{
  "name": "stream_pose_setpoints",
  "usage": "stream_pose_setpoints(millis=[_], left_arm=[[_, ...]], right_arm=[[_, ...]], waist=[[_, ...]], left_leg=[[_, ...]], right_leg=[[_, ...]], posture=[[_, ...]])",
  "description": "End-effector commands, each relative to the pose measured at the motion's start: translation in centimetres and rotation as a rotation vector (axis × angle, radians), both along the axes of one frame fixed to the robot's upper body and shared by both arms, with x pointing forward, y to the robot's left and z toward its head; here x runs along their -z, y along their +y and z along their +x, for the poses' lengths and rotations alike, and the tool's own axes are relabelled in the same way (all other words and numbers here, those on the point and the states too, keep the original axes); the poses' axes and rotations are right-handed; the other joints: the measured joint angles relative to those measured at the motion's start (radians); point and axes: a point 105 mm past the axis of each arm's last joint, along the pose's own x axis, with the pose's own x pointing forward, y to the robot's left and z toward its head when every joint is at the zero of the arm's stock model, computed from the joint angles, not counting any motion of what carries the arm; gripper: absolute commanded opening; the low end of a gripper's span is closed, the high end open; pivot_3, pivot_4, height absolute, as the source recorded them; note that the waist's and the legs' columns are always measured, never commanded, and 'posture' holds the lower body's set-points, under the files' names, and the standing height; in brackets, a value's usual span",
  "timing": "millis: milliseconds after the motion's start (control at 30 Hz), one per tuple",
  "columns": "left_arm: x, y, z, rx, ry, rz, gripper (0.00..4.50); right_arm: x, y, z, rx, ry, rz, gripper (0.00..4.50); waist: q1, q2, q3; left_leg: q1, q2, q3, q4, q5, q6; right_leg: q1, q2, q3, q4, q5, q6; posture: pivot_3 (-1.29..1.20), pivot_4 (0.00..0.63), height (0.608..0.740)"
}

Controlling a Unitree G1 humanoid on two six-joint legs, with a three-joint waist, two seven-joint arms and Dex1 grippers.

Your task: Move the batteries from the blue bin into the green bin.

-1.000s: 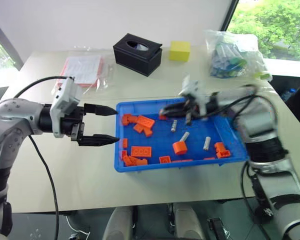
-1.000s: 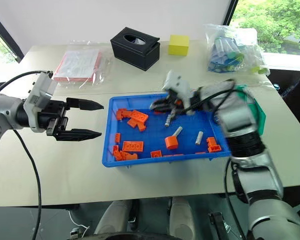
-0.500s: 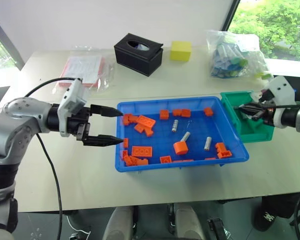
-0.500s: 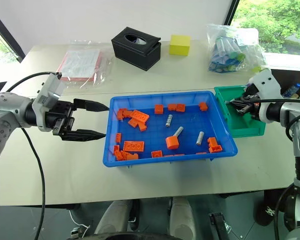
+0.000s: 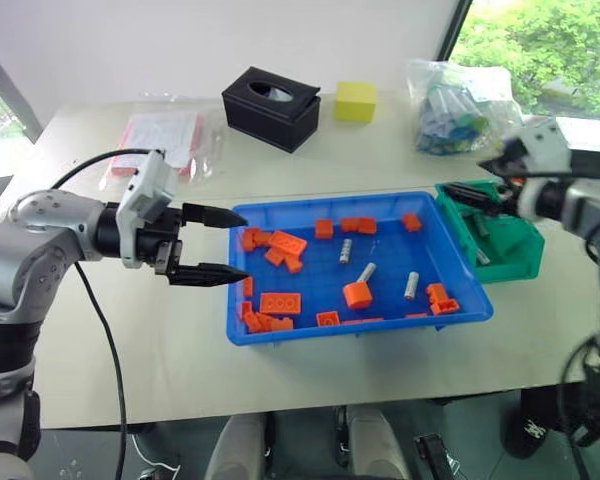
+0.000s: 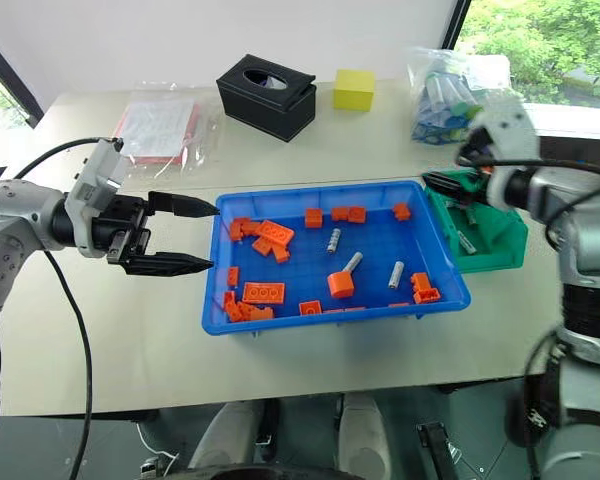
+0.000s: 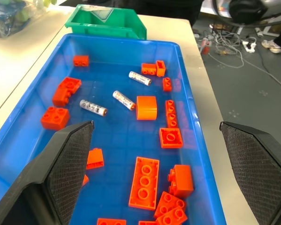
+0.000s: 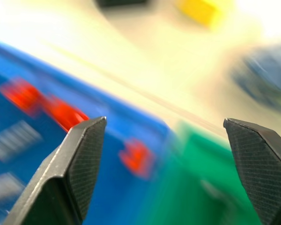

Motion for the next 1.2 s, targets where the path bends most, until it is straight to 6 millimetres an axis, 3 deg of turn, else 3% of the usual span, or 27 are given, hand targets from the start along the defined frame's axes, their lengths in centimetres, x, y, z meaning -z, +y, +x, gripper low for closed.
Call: stream_pose_setpoints(millis=[33, 133, 200, 467, 833, 933, 1133, 1200], left_arm=[[-0.9, 0.0, -0.2, -0.003, -0.045, -0.005, 4.5], [-0.9, 0.1, -0.1, -0.009, -0.049, -0.003, 4.5], [-1.0, 0.3, -0.1, -0.014, -0.051, -0.001, 4.5], [-1.0, 0.4, -0.2, -0.019, -0.059, 0.006, 4.5], [-1.1, 0.3, -0.2, -0.023, -0.067, -0.004, 4.5], [-1.2, 0.4, -0.2, -0.025, -0.069, -0.005, 4.5], [-1.4, 0.4, -0.2, -0.028, -0.073, -0.01, 4.5], [-1.4, 0.4, -0.1, -0.028, -0.074, -0.01, 4.5]], right_arm=[[0.6, 4.0, -0.4, -0.041, 0.07, 0.097, 4.09], [2.9, 7.0, -0.8, -0.056, 0.194, 0.171, 4.09], [4.4, 8.0, -1.0, -0.046, 0.248, 0.186, 4.09], [8.4, 8.5, -0.9, 0.039, 0.358, 0.183, 4.09], [12.0, 9.8, 0.3, 0.057, 0.393, 0.124, 4.09], [12.4, 9.9, 0.4, 0.052, 0.394, 0.123, 3.24], [12.1, 9.7, 0.0, 0.036, 0.388, 0.116, 0.14], [11.5, 9.5, -0.2, 0.028, 0.38, 0.119, 0.04]], waist=[[0.0, 0.0, 0.0], [0.005, 0.0, 0.0], [0.007, 0.0, 0.0], [-0.002, 0.0, 0.0], [-0.004, 0.0, 0.0], [-0.004, 0.0, 0.0], [-0.004, 0.0, 0.0], [-0.003, 0.0, 0.0]], left_leg=[[0.0, 0.0, 0.0, 0.0, 0.0, 0.0], [-0.001, -0.001, -0.001, 0.0, 0.0, 0.0], [-0.001, -0.001, -0.001, 0.0, 0.0, 0.0], [-0.001, -0.002, -0.001, 0.0, 0.0, 0.0], [-0.001, -0.001, 0.0, 0.0, 0.0, 0.0], [0.0, -0.001, -0.001, 0.0, 0.0, 0.0], [0.0, -0.001, -0.001, 0.0, 0.0, 0.0], [0.0, -0.001, -0.001, 0.0, 0.0, 0.0]], right_leg=[[0.0, 0.0, 0.0, 0.0, 0.0, 0.0], [0.0, 0.0, 0.0, 0.0, 0.0, 0.0], [0.0, 0.0, 0.0, 0.0, 0.0, 0.0], [0.0, 0.0, 0.0, 0.0, 0.0, 0.0], [-0.001, 0.001, 0.0, 0.001, 0.0, 0.001], [0.0, 0.001, 0.0, 0.001, 0.0, 0.001], [0.0, 0.001, 0.0, 0.001, 0.0, 0.001], [0.0, 0.001, 0.0, 0.001, 0.0, 0.001]], posture=[[0.0, 0.15, 0.692], [0.0, 0.15, 0.692], [0.0, 0.15, 0.692], [0.0, 0.15, 0.692], [0.0, 0.15, 0.692], [0.0, 0.15, 0.692], [0.0, 0.15, 0.692], [0.0, 0.15, 0.692]])
